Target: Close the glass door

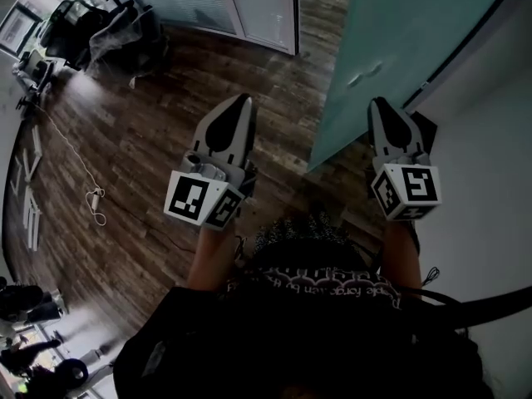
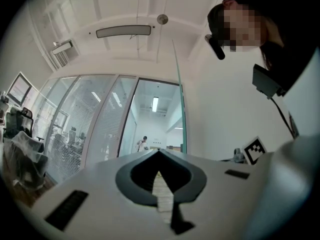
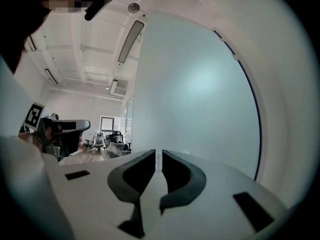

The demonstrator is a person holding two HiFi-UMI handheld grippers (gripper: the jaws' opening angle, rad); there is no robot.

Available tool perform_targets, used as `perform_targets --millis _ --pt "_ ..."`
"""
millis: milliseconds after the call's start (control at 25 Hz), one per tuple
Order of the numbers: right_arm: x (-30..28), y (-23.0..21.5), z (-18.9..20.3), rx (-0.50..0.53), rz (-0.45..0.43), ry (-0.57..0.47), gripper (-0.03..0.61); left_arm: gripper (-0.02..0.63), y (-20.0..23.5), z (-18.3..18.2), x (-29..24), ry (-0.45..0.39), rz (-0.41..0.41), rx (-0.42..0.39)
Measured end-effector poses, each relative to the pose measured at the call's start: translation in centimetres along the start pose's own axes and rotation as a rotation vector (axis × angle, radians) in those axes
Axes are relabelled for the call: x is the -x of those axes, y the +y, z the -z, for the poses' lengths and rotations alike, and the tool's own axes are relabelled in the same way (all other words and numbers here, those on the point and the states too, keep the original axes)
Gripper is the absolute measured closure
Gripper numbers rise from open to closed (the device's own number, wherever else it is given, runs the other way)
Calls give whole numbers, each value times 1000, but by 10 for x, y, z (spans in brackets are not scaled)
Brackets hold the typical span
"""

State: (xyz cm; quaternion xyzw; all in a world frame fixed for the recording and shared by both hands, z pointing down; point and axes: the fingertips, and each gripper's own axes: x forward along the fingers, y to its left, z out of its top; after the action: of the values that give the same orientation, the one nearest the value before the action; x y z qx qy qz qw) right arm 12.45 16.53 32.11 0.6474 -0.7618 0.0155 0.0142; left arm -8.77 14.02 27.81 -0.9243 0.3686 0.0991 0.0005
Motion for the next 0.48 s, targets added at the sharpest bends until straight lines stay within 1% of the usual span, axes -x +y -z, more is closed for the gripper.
perform_targets --millis 200,320,480 --pt "-16 -6 7 19 -45 29 518 612 5 -1 -9 -2 -40 -5" --pt "-31 -10 9 36 -69 50 505 612 10 -3 -16 -3 -58 -20" --pt "-49 -19 26 52 -87 112 497 612 11 -3 -24 1 -84 -35"
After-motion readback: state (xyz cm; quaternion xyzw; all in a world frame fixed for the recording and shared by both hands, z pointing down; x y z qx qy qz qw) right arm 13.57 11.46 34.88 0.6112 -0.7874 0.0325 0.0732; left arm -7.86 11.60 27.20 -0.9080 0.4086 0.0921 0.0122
